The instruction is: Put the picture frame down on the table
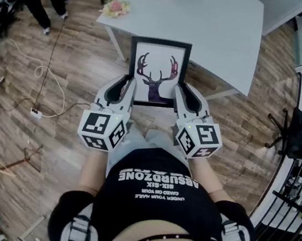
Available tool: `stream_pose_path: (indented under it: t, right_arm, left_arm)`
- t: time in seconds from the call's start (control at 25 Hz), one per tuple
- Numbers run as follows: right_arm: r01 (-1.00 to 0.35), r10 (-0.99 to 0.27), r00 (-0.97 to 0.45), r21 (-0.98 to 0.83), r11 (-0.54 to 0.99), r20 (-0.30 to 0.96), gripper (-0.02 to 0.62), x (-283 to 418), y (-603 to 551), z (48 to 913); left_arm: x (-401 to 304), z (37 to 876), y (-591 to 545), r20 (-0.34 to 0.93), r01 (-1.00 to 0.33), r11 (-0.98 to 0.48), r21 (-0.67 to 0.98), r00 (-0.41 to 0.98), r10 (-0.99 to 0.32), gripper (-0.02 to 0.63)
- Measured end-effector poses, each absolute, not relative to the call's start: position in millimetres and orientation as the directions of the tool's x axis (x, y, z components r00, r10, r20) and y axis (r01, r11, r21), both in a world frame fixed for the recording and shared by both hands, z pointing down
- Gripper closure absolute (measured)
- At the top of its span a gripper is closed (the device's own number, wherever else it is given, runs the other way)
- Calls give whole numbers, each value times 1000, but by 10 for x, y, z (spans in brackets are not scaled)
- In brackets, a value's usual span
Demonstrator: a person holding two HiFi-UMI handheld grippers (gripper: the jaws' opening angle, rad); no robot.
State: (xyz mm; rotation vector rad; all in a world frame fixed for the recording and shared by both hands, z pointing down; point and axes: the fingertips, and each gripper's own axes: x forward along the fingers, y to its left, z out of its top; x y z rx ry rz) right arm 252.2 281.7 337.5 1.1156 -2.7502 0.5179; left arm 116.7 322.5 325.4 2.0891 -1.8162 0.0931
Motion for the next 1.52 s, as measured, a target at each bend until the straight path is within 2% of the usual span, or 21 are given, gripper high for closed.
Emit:
stream_pose_path:
  t: [0.4, 1.04, 1.52]
  right_arm:
    - [-718, -675, -696, -265, 644, 246, 509, 2387, 2778, 3406]
    - [-836, -805, -544, -237, 495, 237, 508, 933, 2258, 3358]
    - [-924, -885, -374, -197, 328, 279, 508, 200, 2083, 3550]
  left_arm:
    - [1021, 3266, 3141, 287, -965, -130, 227, 194, -938, 523]
    - [-491, 3295, 2300, 278, -905, -324, 277, 398, -874, 523]
    - [-1213, 3529, 1899, 272, -817, -477, 324, 563, -781, 522]
